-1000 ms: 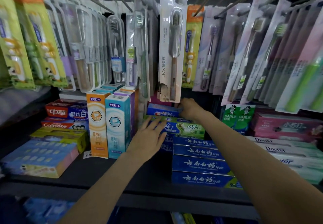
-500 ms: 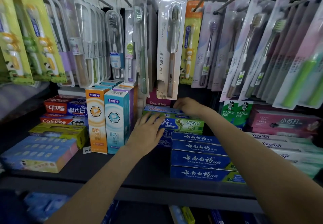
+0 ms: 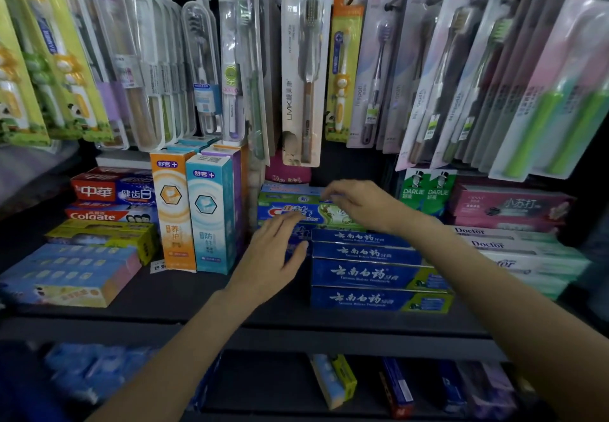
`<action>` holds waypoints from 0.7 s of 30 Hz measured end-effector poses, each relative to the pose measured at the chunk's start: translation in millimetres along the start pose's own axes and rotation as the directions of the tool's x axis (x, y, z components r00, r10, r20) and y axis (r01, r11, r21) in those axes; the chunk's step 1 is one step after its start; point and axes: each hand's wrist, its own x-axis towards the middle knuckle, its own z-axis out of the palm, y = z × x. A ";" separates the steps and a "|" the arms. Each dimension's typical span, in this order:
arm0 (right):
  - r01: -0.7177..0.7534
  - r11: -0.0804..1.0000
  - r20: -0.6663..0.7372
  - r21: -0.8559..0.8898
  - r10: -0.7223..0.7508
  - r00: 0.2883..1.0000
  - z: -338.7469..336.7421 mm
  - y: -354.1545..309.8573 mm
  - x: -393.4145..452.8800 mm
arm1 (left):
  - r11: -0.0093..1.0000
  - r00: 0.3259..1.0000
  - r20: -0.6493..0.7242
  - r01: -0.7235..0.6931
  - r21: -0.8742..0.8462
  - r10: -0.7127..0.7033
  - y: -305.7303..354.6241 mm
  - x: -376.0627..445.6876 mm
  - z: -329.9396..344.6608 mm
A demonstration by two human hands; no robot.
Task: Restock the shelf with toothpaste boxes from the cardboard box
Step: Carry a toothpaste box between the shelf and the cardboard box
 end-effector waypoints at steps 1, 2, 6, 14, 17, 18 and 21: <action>0.045 0.997 0.041 -0.061 -0.042 0.998 -2.5 -1.4 -17.2 | 0.999 0.999 0.054 0.000 -0.047 0.003 3.6 -5.2 2.9; 0.067 0.991 0.075 -0.115 -0.059 0.995 -6.5 0.8 -33.5 | 0.997 0.994 0.106 0.009 -0.082 0.000 6.3 -8.7 5.5; -0.050 0.939 0.122 -0.340 0.096 0.988 -21.4 33.3 -93.4 | 0.984 0.950 0.310 0.090 -0.154 -0.038 9.8 -19.7 15.6; -0.166 0.775 0.120 -0.610 0.297 0.947 10.9 79.2 -147.4 | 0.955 0.933 0.331 0.216 -0.203 -0.141 12.9 -20.7 29.6; -0.192 0.774 0.033 -0.603 0.265 0.964 19.6 79.8 -142.2 | 0.944 0.937 0.310 0.239 -0.228 -0.162 13.2 -20.8 30.8; -0.196 0.770 0.020 -0.608 0.261 0.965 21.5 79.9 -140.3 | 0.943 0.937 0.305 0.243 -0.227 -0.168 12.9 -20.6 30.8; -0.182 0.747 0.007 -0.640 0.242 0.970 23.9 80.4 -134.9 | 0.940 0.937 0.299 0.256 -0.227 -0.182 11.0 -19.3 32.0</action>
